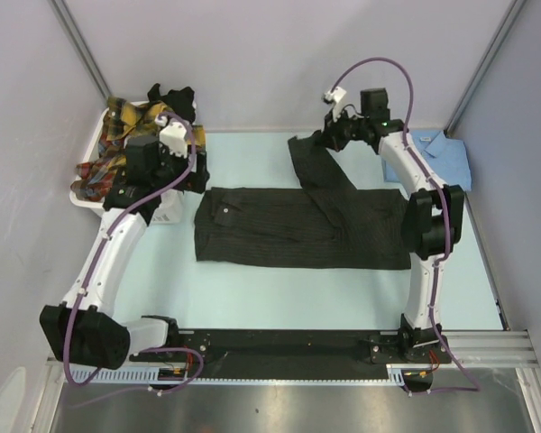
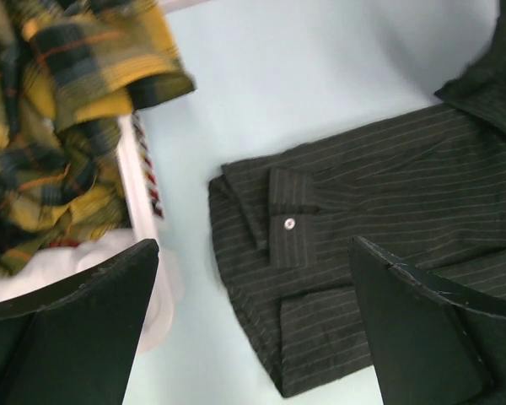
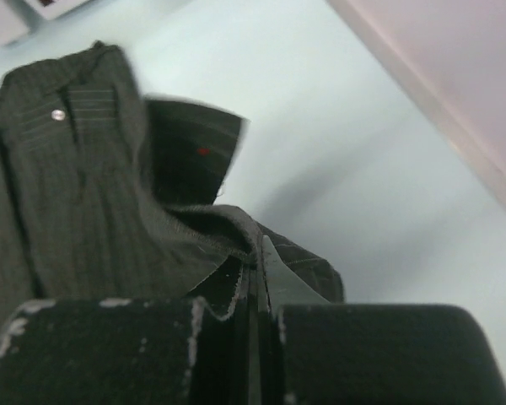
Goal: Fold and stack the long sleeve shirts
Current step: Fold the shirt
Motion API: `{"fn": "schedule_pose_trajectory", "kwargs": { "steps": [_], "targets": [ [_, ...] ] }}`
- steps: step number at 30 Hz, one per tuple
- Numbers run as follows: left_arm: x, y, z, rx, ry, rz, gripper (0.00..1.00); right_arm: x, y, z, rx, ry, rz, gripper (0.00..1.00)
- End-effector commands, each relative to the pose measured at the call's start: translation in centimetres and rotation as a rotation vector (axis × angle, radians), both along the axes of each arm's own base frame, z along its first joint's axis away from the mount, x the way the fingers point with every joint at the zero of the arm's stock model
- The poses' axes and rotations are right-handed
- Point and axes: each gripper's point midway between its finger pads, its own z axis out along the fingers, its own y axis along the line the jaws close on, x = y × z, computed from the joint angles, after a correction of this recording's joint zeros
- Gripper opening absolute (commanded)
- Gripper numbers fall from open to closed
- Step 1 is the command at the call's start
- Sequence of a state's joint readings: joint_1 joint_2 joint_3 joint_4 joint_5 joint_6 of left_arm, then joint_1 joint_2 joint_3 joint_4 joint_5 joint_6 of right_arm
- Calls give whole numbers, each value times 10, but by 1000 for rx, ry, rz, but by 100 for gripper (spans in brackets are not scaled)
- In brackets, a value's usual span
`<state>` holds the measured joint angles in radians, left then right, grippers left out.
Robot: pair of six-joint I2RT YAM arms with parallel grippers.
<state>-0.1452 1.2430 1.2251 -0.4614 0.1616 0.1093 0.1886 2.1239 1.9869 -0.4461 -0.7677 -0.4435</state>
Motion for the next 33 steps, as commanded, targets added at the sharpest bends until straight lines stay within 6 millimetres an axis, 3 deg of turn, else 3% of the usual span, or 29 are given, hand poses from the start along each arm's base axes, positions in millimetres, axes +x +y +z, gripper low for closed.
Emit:
{"fn": "schedule_pose_trajectory", "kwargs": {
  "steps": [1, 3, 4, 7, 8, 11, 17, 18, 19, 21, 23, 25, 32, 33],
  "targets": [
    [-18, 13, 6, -29, -2, 25, 99, -50, 29, 45, -21, -33, -8, 0],
    [-24, 15, 4, -23, -3, 30, 100, -71, 39, 39, -37, 3, -11, 0],
    [-26, 17, 4, -24, -5, 33, 99, -86, 55, 37, -43, 13, 18, 0],
    [-34, 20, 0, -25, 1, 40, 99, -107, 69, 26, -61, 52, -1, 0],
    [-38, 22, -3, -23, 10, 44, 100, -117, 82, 23, -63, 65, 15, 0],
    [-43, 27, -9, -21, 25, 54, 99, -130, 98, 9, -70, 133, -34, 0],
    [-55, 26, -19, -27, 48, 30, 99, -125, 109, -1, 35, 284, -243, 0],
    [-59, 21, -19, -46, 46, 2, 99, -124, 108, 0, 66, 289, -272, 0],
    [-63, 17, -23, -62, 50, -14, 99, -119, 112, 23, 162, 260, -291, 0],
    [-66, 5, -25, -113, 55, -62, 99, -122, 112, 25, 203, 251, -291, 0],
    [-70, -20, -26, -208, 74, -179, 99, -124, 114, 40, 223, 205, -267, 0],
    [-75, -42, -23, -289, 81, -288, 99, -125, 110, 40, 184, 191, -262, 0],
    [-47, -120, -17, -329, 74, -453, 98, -125, 85, 53, 106, 83, -248, 0],
    [-43, -134, -28, -343, 120, -476, 97, -124, 80, 58, 84, 46, -235, 0]
  ]
}}
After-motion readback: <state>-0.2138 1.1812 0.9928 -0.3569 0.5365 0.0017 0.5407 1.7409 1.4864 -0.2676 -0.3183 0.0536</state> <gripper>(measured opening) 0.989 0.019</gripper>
